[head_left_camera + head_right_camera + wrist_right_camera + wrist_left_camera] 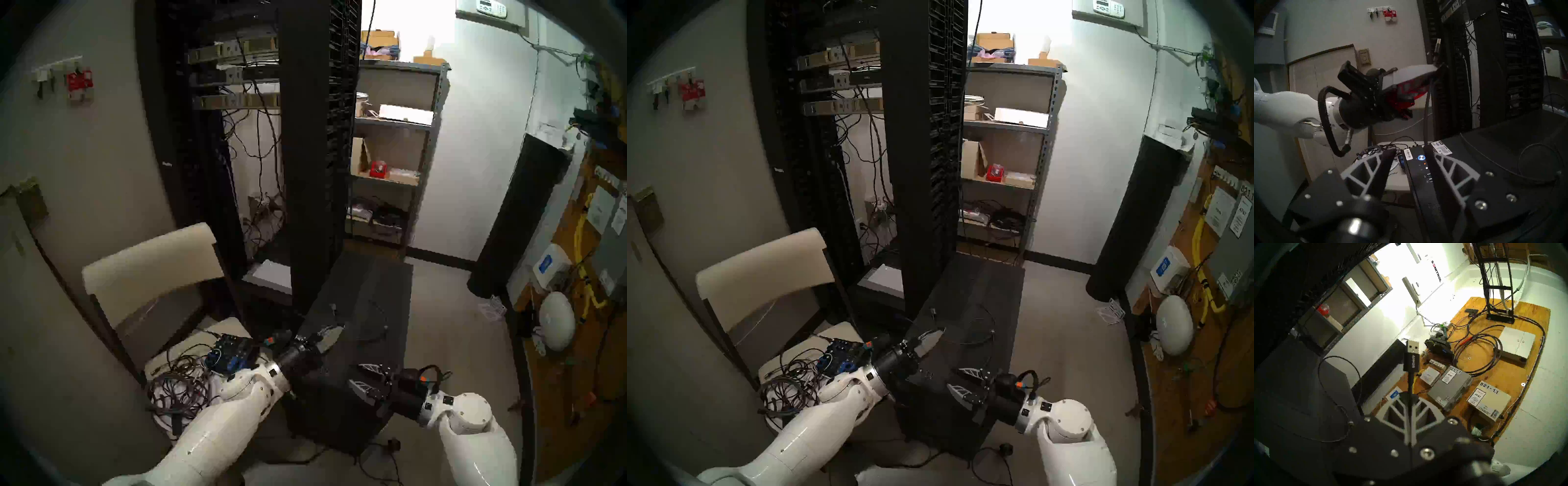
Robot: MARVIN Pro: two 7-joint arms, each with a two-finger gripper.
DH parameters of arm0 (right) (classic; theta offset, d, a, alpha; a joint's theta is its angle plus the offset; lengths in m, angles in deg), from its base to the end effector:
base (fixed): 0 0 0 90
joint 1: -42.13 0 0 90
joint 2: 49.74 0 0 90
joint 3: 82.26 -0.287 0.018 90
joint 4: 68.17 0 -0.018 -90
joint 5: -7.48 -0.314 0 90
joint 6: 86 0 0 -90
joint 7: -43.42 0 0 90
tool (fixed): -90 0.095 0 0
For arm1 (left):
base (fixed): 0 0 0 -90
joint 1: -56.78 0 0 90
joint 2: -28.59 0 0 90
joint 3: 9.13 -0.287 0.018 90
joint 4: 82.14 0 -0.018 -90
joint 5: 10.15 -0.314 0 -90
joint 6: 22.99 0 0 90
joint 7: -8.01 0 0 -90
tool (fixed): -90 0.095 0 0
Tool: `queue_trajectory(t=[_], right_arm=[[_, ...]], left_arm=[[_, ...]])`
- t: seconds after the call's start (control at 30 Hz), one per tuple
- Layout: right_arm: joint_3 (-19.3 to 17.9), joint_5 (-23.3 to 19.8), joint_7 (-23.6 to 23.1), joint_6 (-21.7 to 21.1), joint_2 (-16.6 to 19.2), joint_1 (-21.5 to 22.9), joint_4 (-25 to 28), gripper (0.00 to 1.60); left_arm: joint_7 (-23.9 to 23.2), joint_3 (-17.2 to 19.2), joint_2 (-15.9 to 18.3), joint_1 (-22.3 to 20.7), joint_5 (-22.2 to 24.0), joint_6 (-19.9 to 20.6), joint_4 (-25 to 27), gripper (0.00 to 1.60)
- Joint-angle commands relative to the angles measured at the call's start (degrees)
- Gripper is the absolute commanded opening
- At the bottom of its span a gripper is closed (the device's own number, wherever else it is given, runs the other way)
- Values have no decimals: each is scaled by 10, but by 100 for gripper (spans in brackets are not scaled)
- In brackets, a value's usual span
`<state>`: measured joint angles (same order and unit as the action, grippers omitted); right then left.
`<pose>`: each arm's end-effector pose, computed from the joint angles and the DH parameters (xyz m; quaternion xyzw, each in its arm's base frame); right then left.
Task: Insert the cable into the workstation's USB slot
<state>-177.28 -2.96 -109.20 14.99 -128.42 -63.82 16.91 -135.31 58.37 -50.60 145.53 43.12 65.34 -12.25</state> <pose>0.2784 -0.0138 -0.4078 -0.6722 -0.3190 -0.5663 0.3544 0.3440 -0.1135 -0.3941 0.5984 -0.0641 0.5175 0.6083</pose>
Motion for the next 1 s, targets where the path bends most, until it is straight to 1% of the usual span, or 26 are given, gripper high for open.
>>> queue_trajectory(t=[0.0,0.2,0.27,0.5,0.6,0.73,0.87,0.97], right_arm=[[-9,-15,0,11,-5,24,9,84],[-8,-15,-3,11,-6,30,5,84],[-5,-14,-4,10,-8,34,3,88],[3,-14,-9,5,-11,42,0,93],[7,-8,-9,1,-9,42,1,95],[10,-1,-5,-1,-9,42,-2,101],[10,3,-4,-5,-7,42,-8,95],[9,4,-3,-4,-7,40,-10,94]], left_arm=[[-8,2,-1,3,7,1,12,0],[-11,0,-1,6,8,7,13,0],[-10,0,-1,7,7,7,15,0],[-8,1,-2,8,5,7,16,0],[-7,2,-1,7,5,7,18,0],[-2,5,-2,7,8,9,21,0],[0,9,-2,6,9,12,24,0],[-2,11,-2,4,9,12,20,0]])
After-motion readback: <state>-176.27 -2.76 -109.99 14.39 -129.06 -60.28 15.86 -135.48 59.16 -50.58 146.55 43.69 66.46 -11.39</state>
